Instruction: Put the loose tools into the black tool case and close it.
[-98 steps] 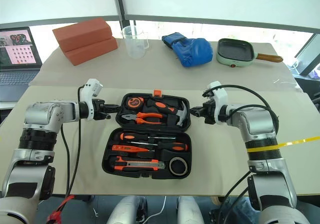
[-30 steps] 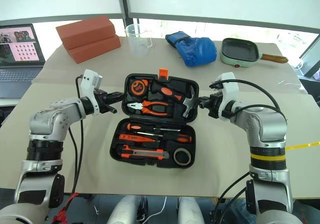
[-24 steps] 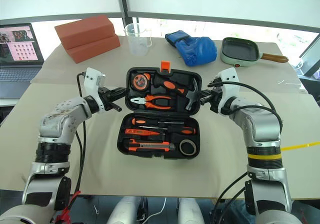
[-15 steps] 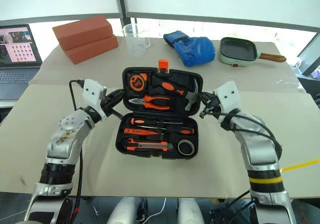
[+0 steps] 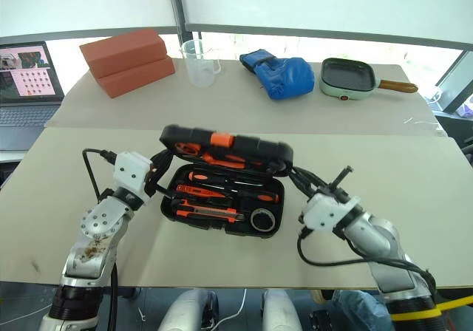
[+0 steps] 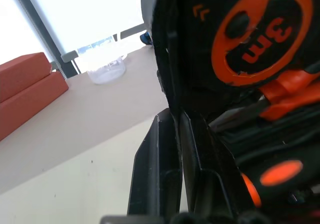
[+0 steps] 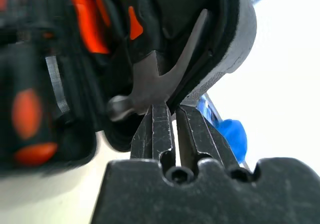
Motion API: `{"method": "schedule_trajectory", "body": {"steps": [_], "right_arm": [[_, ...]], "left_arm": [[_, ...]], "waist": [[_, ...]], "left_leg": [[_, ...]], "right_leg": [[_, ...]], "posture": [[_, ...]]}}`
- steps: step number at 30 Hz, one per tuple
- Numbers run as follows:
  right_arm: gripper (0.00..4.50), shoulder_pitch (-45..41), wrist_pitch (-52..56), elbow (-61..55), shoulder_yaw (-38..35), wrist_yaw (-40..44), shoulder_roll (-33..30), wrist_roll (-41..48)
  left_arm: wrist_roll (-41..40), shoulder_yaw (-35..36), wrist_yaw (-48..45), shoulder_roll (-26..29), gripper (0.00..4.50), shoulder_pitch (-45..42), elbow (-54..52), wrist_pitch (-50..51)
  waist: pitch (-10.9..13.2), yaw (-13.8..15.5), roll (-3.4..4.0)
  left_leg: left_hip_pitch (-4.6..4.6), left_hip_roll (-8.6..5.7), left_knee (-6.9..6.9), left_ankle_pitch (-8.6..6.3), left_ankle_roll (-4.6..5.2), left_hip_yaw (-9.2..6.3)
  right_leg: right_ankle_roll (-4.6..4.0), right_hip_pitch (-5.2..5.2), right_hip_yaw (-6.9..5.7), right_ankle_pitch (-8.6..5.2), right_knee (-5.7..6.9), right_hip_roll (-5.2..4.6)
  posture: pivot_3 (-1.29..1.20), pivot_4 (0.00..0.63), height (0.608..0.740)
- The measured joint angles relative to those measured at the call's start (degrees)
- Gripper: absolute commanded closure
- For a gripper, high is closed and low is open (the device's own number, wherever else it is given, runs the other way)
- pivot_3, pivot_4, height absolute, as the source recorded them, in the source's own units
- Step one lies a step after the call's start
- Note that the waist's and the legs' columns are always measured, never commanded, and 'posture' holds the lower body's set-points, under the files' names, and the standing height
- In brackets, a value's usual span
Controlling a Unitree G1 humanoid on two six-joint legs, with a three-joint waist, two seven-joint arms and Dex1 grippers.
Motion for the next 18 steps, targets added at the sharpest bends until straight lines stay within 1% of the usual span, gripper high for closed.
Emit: {"method": "schedule_trajectory", "body": {"steps": [1,2,3,6,7,8,9,10,11,12,13,14,15,16,17,18], "right_arm": [[3.65,0.9,-1.8,0.2,0.0,-0.4,-0.6,-0.9],[3.41,2.3,-4.1,0.7,0.0,-0.6,-1.6,-2.1],[3.0,3.9,-5.1,1.8,-0.2,-0.6,-2.4,-2.7],[2.12,9.1,-7.0,3.2,-1.1,-0.5,-4.3,-3.4],[1.77,11.7,-6.7,1.9,-1.4,1.1,-5.7,-1.3],[1.43,17.0,-4.8,-2.1,-2.2,4.8,-9.4,4.1],[1.14,21.9,-2.7,-5.3,-3.3,8.3,-13.3,9.0],[1.14,25.1,0.2,-7.2,-4.3,11.1,-15.4,13.4],[1.14,27.3,5.7,-10.0,-4.9,14.1,-16.7,19.6],[1.14,27.7,8.5,-12.0,-4.9,15.7,-17.4,22.7],[1.14,27.5,11.6,-14.3,-4.9,17.0,-17.6,25.6],[1.14,26.6,17.3,-17.4,-4.5,18.8,-17.7,30.2],[1.14,26.3,18.8,-18.2,-4.4,19.3,-17.7,31.3],[1.39,25.2,23.7,-19.9,-3.8,20.6,-17.8,35.1],[1.65,24.3,26.0,-20.5,-3.2,21.0,-17.8,36.5],[1.81,22.9,29.6,-21.8,-2.3,22.0,-17.8,39.0]], "left_arm": [[-0.3,0.1,0.0,0.1,3.78,1.1,-0.7,0.2],[-0.9,0.8,0.0,0.2,3.53,2.8,-1.6,0.8],[-1.3,2.2,0.0,0.7,3.1,4.3,-2.0,1.9],[-2.3,8.3,0.3,2.4,2.11,9.2,-2.0,6.2],[-5.9,10.6,-0.9,3.3,1.8,10.3,-3.3,9.7],[-12.3,14.6,-3.9,6.0,1.44,12.0,-6.1,15.6],[-17.4,19.6,-6.6,9.9,1.16,14.0,-7.7,20.3],[-21.2,23.9,-8.6,12.9,1.16,14.5,-7.9,24.1],[-26.3,28.1,-11.9,16.9,1.16,14.3,-7.8,29.2],[-29.2,29.3,-14.1,19.8,1.16,14.2,-7.9,32.0],[-31.9,30.2,-16.4,21.6,1.16,13.7,-7.9,34.6],[-34.0,29.4,-20.9,25.7,1.16,13.4,-6.8,36.5],[-34.2,29.0,-21.9,26.6,1.16,13.3,-6.4,36.6],[-33.1,27.1,-24.6,28.8,1.11,11.9,-3.5,35.5],[-32.3,25.9,-25.6,29.8,1.08,11.0,-1.9,34.9],[-30.2,23.7,-27.2,31.2,1.36,8.6,1.8,32.7]], "waist": [[0.0,0.0,0.0],[0.0,0.0,0.0],[0.0,0.0,-0.01],[0.0,-0.5,-0.03],[0.0,-0.4,-0.03],[0.0,-0.2,-0.01],[0.0,0.0,-0.06],[0.0,0.1,-0.2],[0.0,0.2,-0.31],[0.0,0.1,-0.34],[0.0,0.2,-0.3],[0.0,0.3,-0.29],[0.0,0.3,-0.29],[0.0,0.5,-0.29],[0.0,0.6,-0.3],[0.0,0.8,-0.31]], "left_leg": [[0.02,0.0,-0.01,0.0,0.0,0.0],[0.02,0.03,-0.02,0.0,0.0,0.0],[0.02,0.05,0.0,0.0,0.0,0.01],[0.08,0.12,-0.04,0.0,0.0,0.09],[0.06,0.12,-0.02,0.0,0.0,0.08],[0.03,0.14,-0.04,-0.01,0.01,0.09],[0.18,0.21,-0.11,-0.02,0.02,0.02],[0.31,0.3,-0.11,-0.05,-0.01,-0.01],[0.42,0.35,-0.05,-0.05,-0.02,-0.06],[0.61,0.39,-0.05,-0.05,-0.03,-0.09],[0.83,0.39,-0.05,-0.06,-0.04,-0.05],[1.1,0.38,-0.06,-0.1,-0.1,-0.03],[1.15,0.39,-0.07,-0.18,-0.24,-0.02],[1.24,0.38,-0.1,-0.27,-0.4,0.02],[1.25,0.39,-0.1,-0.32,-0.48,0.02],[1.21,0.39,-0.14,-0.33,-0.49,0.05]], "right_leg": [[0.0,0.0,0.01,-0.01,0.0,0.0],[-0.01,0.01,0.02,-0.01,0.0,0.0],[-0.03,0.0,0.01,-0.02,0.01,0.03],[-0.12,-0.07,0.09,-0.07,0.1,0.06],[-0.12,-0.1,0.08,-0.07,0.12,0.04],[-0.08,-0.14,0.09,-0.15,0.19,-0.04],[-0.09,0.03,0.02,-0.25,0.18,-0.06],[-0.15,0.19,-0.07,-0.28,0.13,-0.04],[-0.19,0.37,-0.17,-0.29,0.1,-0.02],[-0.22,0.63,-0.26,-0.31,0.0,-0.03],[-0.49,0.87,-0.25,-0.49,-0.1,-0.06],[-0.25,0.86,-0.25,-0.76,-0.13,-0.09],[-0.21,0.88,-0.25,-0.79,-0.16,-0.09],[-0.22,0.93,-0.24,-0.81,-0.15,-0.09],[-0.24,0.9,-0.24,-0.81,-0.15,-0.05],[-0.47,0.87,-0.23,-0.68,-0.14,-0.04]], "posture": [[0.0,0.15,0.738],[0.0,0.15,0.738],[0.0,0.15,0.738],[0.0,0.15,0.738],[0.0,0.15,0.738],[0.0,0.15,0.738],[0.0,0.15,0.738],[0.0,0.15,0.738],[0.0,0.15,0.738],[0.0,0.15,0.738],[0.0,0.15,0.738],[0.0,0.15,0.738],[0.0,0.15,0.738],[0.0,0.15,0.738],[0.0,0.15,0.738],[0.0,0.15,0.738]]}}
